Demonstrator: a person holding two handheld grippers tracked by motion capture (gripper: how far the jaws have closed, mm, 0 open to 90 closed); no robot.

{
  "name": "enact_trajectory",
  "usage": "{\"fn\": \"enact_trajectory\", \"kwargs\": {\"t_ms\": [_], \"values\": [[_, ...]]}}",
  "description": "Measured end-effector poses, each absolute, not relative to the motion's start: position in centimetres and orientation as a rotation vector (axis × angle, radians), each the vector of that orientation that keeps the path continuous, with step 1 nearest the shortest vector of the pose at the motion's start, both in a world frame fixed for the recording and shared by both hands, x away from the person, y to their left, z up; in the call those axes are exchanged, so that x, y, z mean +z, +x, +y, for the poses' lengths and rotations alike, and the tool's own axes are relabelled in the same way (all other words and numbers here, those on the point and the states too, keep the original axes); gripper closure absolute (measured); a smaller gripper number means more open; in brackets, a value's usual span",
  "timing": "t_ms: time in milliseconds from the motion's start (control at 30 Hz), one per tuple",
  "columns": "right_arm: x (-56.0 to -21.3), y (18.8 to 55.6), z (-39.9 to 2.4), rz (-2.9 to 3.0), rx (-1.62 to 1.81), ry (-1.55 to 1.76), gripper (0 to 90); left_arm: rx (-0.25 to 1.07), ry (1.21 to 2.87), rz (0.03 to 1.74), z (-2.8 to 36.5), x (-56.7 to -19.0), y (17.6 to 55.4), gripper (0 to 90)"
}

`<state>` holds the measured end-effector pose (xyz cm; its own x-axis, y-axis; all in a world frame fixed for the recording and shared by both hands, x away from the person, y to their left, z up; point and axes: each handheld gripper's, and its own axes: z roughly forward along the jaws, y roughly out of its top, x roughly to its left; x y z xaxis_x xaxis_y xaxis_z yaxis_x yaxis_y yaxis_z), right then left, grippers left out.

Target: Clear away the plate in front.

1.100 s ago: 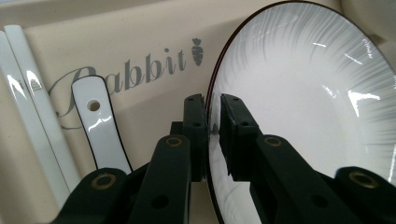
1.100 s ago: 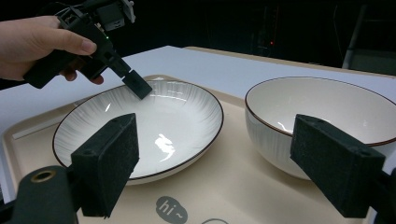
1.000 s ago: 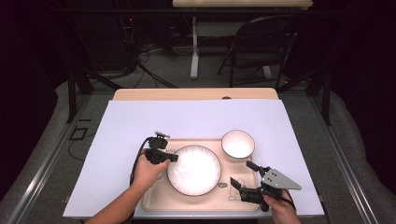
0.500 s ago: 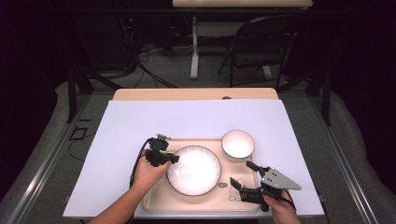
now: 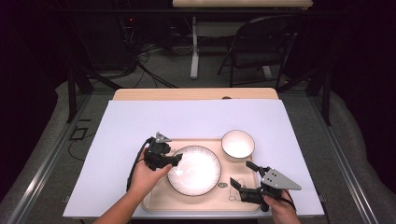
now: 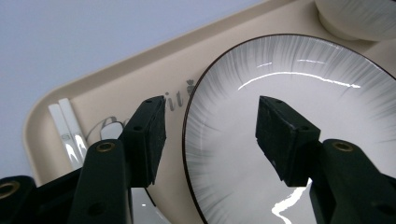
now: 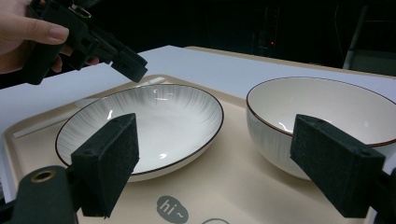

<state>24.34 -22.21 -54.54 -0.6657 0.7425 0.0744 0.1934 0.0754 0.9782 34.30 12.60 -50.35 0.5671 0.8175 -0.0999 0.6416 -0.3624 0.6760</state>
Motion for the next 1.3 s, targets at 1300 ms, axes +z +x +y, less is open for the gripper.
{"fn": "enact_trajectory", "kwargs": {"t_ms": [1300], "values": [[-54.6, 24.3, -22.1, 1.917, 1.619, 0.920, 14.7, 0.597, 1.728, 1.375, 25.1, -52.8, 30.7, 36.9]]}}
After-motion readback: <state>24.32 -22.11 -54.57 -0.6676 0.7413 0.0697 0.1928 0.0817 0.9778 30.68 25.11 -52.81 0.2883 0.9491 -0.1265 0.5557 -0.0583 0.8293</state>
